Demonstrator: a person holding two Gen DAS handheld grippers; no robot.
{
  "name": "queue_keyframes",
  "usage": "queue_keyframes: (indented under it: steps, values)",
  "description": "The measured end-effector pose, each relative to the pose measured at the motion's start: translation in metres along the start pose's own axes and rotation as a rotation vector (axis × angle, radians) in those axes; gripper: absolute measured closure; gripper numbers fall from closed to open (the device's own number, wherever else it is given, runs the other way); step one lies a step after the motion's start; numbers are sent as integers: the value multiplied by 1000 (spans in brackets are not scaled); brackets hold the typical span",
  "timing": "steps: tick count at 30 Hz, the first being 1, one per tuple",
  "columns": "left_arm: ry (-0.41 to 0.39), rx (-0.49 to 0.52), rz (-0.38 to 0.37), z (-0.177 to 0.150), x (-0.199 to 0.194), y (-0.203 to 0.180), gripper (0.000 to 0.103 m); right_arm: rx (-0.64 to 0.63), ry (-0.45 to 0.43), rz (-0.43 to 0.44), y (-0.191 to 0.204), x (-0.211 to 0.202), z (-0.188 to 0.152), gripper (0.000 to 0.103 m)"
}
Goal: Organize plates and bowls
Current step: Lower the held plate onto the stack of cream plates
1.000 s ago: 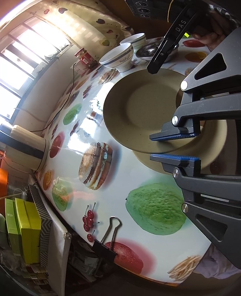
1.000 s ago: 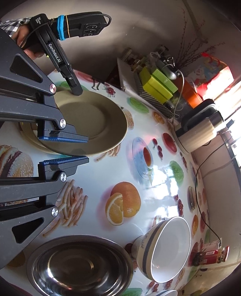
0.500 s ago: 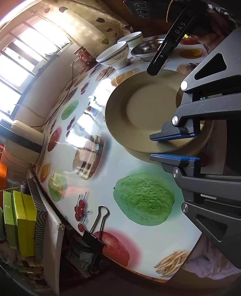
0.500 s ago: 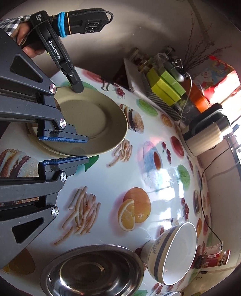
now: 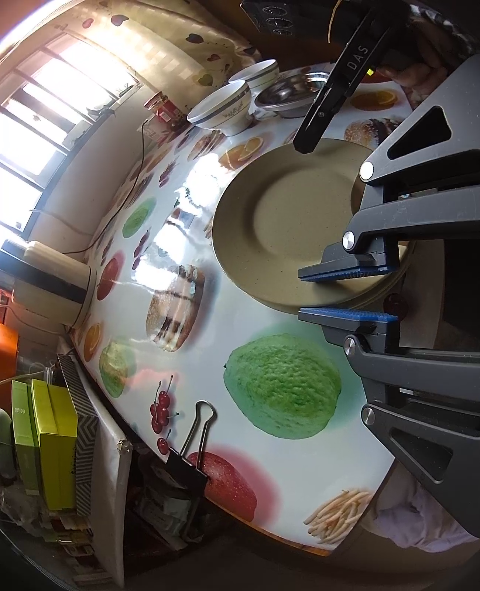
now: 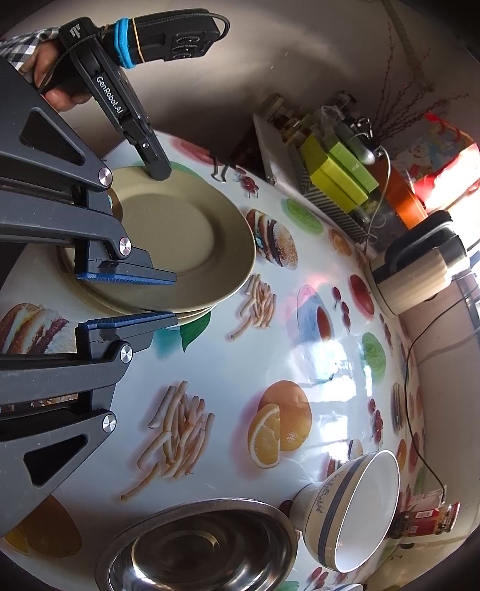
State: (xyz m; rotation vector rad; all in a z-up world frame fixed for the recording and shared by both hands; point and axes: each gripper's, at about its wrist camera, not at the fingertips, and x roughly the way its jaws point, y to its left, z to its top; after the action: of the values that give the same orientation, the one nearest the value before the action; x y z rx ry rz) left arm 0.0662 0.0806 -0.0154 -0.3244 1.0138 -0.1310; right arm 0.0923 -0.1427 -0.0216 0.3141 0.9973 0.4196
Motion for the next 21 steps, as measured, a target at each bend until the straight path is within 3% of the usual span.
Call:
queue_keyframes:
  steps: [21]
  values:
    - [2, -9, 6, -3, 0, 2, 88, -7, -1, 0, 5, 2, -7, 86]
